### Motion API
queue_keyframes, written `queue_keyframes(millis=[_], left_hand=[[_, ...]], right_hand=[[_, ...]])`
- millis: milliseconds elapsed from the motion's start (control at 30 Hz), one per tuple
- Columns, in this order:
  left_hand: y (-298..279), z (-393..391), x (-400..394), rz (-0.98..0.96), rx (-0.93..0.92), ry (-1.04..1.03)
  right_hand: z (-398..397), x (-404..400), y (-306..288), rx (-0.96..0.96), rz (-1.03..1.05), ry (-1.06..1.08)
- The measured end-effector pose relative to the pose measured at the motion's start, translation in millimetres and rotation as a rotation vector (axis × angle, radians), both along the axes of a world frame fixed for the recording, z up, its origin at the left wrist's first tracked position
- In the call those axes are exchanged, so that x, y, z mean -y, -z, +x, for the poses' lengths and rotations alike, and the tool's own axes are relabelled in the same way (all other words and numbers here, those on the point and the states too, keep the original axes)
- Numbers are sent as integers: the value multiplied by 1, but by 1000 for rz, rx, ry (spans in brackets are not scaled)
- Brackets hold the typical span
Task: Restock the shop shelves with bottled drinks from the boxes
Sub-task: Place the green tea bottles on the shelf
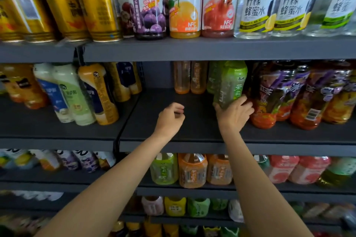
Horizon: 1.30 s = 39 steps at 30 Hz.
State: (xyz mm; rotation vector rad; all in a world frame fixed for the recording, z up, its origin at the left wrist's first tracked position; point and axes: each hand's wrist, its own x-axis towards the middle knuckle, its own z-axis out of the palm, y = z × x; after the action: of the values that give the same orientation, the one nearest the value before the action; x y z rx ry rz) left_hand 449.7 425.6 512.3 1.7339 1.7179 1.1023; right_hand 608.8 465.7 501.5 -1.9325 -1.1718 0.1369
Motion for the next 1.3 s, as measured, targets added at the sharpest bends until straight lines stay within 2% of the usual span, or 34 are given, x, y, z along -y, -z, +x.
queue_keyframes(millis=[133, 300, 400, 500, 600, 667, 733, 833, 967, 1133, 1300], left_hand=[[7, -14, 5, 6, -4, -69], [18, -34, 31, 38, -80, -5], [23, -66, 54, 89, -42, -48], [33, -108, 90, 130, 26, -159], [56, -164, 146, 64, 47, -236], [80, -213, 193, -18, 63, -331], [107, -265, 248, -127, 97, -423], [148, -353, 341, -244, 111, -566], [182, -456, 481, -429, 218, -939], [196, -550, 606, -551, 313, -1248], [230, -588, 668, -610, 386, -1306]], right_hand=[[2, 2, 6, 58, -29, -23], [-6, 6, -4, 12, -96, 42], [-29, 32, -8, -52, 34, 77], [-81, 73, 0, 59, 216, -109], [-157, 122, 20, 249, 276, -523], [-213, 159, 41, 399, 174, -752], [-269, 201, 63, 491, -27, -923], [-352, 259, 96, 502, -332, -1151], [-464, 332, 129, 570, -606, -1402], [-589, 407, 159, 646, -706, -1656], [-669, 454, 197, 752, -809, -1795]])
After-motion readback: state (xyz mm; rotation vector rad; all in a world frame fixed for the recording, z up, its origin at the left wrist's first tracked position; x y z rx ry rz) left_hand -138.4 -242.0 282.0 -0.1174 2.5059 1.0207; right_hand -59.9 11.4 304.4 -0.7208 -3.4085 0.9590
